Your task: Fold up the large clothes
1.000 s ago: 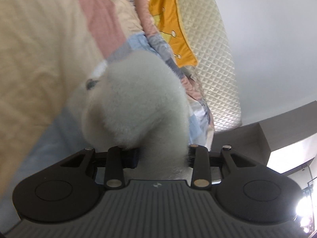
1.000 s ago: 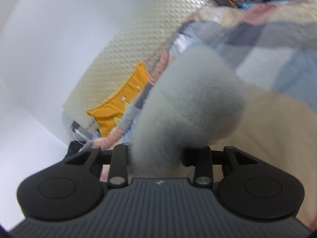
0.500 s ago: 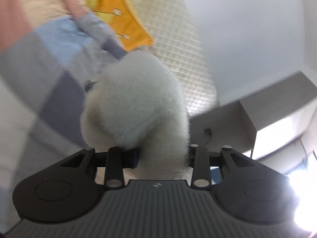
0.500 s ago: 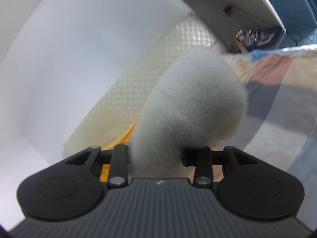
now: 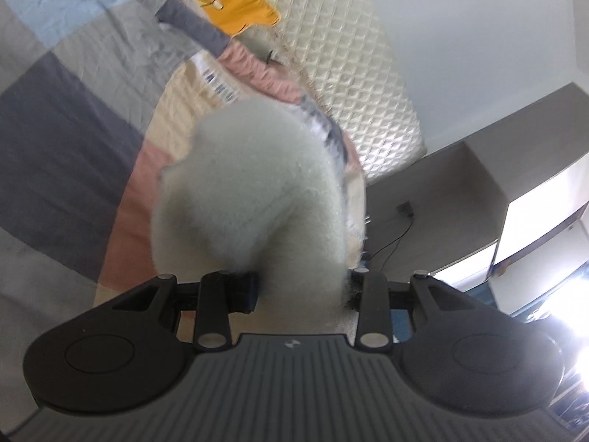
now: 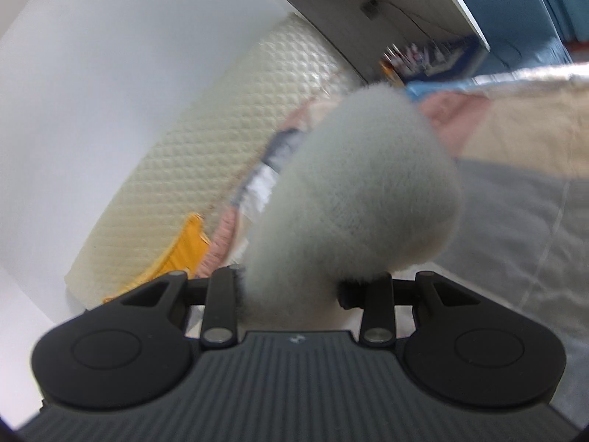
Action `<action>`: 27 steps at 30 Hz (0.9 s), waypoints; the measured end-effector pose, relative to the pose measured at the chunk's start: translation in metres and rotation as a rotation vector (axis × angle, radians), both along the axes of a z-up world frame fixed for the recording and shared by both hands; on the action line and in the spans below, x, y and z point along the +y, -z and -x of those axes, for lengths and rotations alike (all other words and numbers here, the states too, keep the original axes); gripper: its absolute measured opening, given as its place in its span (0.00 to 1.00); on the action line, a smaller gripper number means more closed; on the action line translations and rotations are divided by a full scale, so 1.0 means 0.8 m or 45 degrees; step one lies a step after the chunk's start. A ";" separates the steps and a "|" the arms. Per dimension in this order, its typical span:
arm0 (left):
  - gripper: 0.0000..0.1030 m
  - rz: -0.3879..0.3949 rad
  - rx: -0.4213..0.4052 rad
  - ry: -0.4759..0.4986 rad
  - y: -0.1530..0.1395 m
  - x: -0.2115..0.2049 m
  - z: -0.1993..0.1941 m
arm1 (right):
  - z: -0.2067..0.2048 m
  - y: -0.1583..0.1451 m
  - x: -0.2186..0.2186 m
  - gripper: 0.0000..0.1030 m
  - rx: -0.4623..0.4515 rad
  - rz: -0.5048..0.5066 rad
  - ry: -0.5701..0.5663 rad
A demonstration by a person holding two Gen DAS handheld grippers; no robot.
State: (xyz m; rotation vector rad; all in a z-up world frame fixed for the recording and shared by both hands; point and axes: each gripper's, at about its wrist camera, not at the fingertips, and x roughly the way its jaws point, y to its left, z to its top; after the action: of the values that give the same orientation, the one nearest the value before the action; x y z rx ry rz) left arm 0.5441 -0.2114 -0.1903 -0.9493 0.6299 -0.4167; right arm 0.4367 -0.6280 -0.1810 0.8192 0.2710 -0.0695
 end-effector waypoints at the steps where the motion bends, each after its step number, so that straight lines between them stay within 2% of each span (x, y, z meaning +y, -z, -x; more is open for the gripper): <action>1: 0.39 -0.024 0.008 0.007 0.012 -0.003 -0.003 | -0.005 0.015 -0.004 0.37 0.029 -0.010 -0.010; 3: 0.39 -0.046 0.027 0.015 0.040 0.000 -0.012 | -0.010 0.044 -0.008 0.37 0.080 -0.037 -0.029; 4: 0.39 -0.046 0.000 0.019 0.049 0.003 -0.010 | -0.009 0.058 -0.008 0.37 0.091 -0.061 -0.029; 6: 0.39 -0.117 -0.101 0.049 0.057 0.002 -0.005 | 0.000 0.080 -0.012 0.37 0.068 -0.128 -0.015; 8: 0.39 -0.143 -0.135 0.068 0.067 0.004 -0.001 | 0.008 0.093 -0.015 0.37 0.048 -0.156 -0.021; 11: 0.39 -0.122 -0.098 0.072 0.084 0.011 0.007 | 0.019 0.105 -0.016 0.37 0.065 -0.159 -0.048; 13: 0.39 -0.157 -0.083 0.075 0.089 0.013 0.014 | 0.027 0.113 -0.011 0.37 0.087 -0.172 -0.050; 19: 0.40 -0.185 -0.015 0.052 0.089 0.018 0.050 | 0.049 0.125 0.004 0.38 0.141 -0.246 0.013; 27: 0.43 -0.280 0.029 0.063 0.072 0.018 0.074 | 0.053 0.123 0.002 0.46 0.257 -0.257 0.029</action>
State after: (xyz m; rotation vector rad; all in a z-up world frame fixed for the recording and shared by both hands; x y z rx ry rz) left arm 0.4846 -0.1966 -0.2476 -0.7307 0.7058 -0.3727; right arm 0.3943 -0.6260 -0.2795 1.0177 0.4643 -0.1483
